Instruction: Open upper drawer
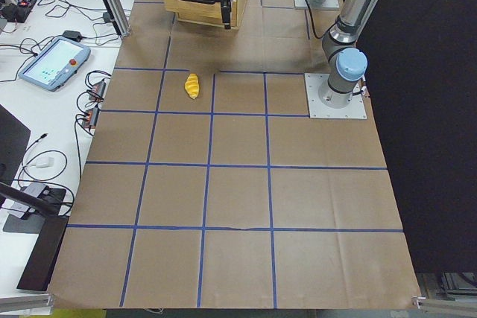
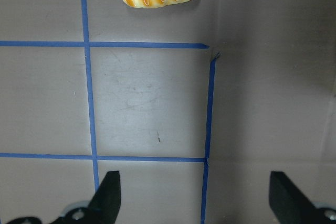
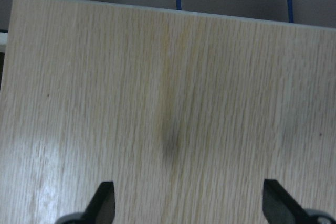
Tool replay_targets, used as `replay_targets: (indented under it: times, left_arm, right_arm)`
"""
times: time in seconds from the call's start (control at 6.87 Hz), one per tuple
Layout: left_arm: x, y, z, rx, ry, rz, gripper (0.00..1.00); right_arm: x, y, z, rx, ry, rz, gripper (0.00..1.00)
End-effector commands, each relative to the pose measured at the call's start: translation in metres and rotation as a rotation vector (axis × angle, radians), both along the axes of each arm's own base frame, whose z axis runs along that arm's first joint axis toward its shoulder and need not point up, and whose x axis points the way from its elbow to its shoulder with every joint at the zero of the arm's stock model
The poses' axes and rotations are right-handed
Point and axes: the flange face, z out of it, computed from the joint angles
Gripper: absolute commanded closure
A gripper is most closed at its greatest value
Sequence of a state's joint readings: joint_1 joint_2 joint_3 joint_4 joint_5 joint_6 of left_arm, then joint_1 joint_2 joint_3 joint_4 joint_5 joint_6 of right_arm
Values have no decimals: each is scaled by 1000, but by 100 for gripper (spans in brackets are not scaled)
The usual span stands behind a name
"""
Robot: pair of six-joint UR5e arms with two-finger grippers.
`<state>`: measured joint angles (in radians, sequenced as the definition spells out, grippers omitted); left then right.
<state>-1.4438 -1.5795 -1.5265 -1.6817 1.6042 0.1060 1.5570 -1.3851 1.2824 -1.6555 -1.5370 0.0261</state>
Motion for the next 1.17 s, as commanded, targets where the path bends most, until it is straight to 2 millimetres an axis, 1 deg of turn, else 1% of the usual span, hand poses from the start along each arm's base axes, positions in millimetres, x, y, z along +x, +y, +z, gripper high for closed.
replay_targets:
  times: [0.0, 0.44, 1.02]
  left_arm:
    - [2, -2, -2, -4, -22, -25, 1]
    - [1, 2, 3, -15, -19, -33, 1]
    - [2, 2, 3, -13, -25, -32, 1]
  right_arm:
    - [0, 0, 0, 0, 0, 0, 0]
    - [0, 0, -1, 2, 0, 0, 0]
    - [0, 0, 0, 0, 0, 0, 0]
